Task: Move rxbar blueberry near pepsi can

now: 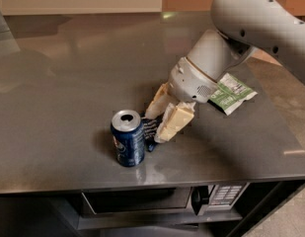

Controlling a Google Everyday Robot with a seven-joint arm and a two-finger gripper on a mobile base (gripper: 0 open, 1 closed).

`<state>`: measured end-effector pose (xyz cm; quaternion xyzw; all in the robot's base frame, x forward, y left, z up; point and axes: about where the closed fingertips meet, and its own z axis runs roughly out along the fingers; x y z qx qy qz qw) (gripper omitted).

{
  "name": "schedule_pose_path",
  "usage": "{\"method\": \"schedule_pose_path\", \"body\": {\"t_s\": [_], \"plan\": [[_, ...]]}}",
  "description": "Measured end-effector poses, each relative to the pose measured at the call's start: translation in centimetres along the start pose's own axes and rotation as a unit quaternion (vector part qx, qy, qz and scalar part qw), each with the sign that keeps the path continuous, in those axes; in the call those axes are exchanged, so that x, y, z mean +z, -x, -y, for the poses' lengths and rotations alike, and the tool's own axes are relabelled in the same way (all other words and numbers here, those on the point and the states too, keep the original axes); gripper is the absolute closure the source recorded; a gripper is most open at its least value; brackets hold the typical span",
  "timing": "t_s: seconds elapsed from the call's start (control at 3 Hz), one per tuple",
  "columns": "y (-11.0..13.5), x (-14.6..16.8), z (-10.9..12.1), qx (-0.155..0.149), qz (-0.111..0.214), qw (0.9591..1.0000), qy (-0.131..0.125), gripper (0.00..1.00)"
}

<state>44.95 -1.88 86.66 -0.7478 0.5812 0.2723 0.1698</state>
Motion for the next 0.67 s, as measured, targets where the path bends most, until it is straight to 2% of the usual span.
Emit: {"method": "schedule_pose_path", "body": {"t_s": [0.33, 0.67], "plan": [[0.11, 0.08, 0.08, -0.001, 0.000, 1.0000, -0.001, 0.00], [0.11, 0.09, 0.08, -0.001, 0.000, 1.0000, -0.001, 0.00]]}}
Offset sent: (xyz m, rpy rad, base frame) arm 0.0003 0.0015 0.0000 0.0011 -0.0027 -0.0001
